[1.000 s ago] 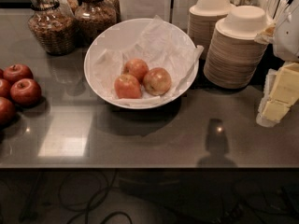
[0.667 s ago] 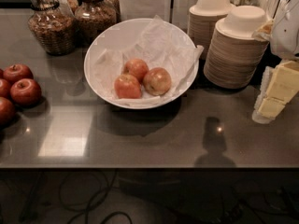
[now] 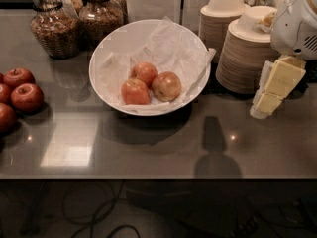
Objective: Pick apple from white bowl
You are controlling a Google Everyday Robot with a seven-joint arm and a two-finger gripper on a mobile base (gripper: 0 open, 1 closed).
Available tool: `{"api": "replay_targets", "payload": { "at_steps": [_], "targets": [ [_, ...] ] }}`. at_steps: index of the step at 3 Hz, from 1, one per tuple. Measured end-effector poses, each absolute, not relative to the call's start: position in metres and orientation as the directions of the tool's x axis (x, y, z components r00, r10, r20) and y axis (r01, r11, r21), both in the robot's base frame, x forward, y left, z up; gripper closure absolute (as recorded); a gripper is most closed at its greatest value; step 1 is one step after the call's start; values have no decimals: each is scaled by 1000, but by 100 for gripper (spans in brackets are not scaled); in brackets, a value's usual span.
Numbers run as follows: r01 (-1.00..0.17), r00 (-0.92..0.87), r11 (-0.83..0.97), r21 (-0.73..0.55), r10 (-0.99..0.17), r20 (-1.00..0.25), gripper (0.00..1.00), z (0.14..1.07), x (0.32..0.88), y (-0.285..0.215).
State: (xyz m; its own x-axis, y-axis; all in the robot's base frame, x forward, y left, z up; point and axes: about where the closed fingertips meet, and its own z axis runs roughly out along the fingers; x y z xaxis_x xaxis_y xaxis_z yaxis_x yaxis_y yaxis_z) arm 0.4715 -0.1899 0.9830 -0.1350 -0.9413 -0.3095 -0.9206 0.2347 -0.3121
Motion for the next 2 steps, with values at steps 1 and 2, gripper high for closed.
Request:
{"api": "replay_targets", "payload": {
  "at_steps": [1, 2],
  "targets": [
    [-923, -103, 235, -306, -914, -392, 0, 975, 488, -164],
    [-936, -37, 192, -294, -887, -461, 0, 977, 509, -124]
  ]
}}
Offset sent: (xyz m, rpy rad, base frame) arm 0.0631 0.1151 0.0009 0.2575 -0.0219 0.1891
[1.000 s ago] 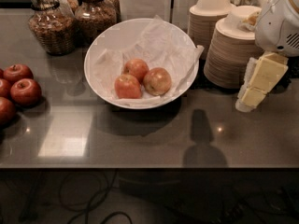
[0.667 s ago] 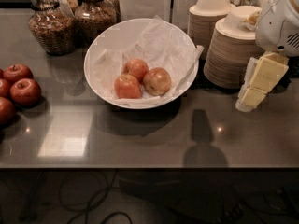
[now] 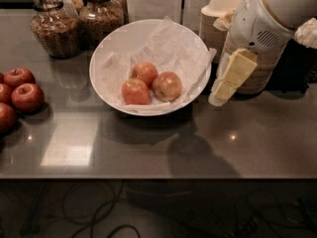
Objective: Pick apple from white bowl
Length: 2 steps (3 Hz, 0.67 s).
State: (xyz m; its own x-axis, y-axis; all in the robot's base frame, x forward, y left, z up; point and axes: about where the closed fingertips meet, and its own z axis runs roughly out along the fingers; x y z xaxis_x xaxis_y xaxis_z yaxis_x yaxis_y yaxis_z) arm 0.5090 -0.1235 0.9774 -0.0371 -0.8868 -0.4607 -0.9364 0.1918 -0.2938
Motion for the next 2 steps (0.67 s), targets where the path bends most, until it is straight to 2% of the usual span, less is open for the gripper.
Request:
{"api": "replay_targets", "payload": {
  "at_steps": [2],
  "targets": [
    [-959, 27, 130, -253, -844, -535, 0, 971, 534, -75]
  ]
}}
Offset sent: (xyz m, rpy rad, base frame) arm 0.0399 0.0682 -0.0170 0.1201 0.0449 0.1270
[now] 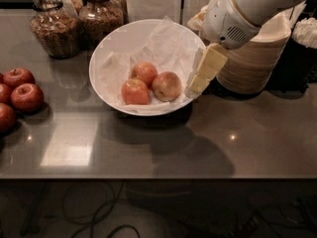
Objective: Pick apple from white bowl
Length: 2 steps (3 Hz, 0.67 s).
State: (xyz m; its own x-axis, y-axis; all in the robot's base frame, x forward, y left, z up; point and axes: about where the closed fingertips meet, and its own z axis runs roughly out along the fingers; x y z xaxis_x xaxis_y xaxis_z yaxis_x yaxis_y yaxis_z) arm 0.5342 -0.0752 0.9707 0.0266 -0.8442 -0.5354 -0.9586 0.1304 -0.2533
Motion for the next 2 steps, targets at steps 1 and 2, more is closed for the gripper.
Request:
{"api": "replay_targets", "payload": {
  "at_steps": [1, 2],
  "targets": [
    [-964, 46, 108, -243, -834, -550, 0, 958, 542, -62],
    [-967, 52, 96, -236, -832, -553, 8, 945, 550, -54]
  ]
}}
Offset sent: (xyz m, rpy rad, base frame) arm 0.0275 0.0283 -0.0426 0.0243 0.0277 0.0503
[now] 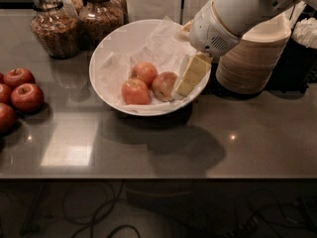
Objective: Pick apple from white bowl
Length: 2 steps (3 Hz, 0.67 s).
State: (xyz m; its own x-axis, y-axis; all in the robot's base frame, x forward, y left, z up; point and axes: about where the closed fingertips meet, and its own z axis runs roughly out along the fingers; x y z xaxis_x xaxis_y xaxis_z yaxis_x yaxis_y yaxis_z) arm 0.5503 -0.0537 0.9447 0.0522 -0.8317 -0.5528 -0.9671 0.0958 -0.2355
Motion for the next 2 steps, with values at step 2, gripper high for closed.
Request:
{"api": "replay_targets", "payload": {
  "at_steps": [2],
  "targets": [
    [-969, 51, 95, -229, -828, -558, 24, 930, 569, -43]
  ]
}}
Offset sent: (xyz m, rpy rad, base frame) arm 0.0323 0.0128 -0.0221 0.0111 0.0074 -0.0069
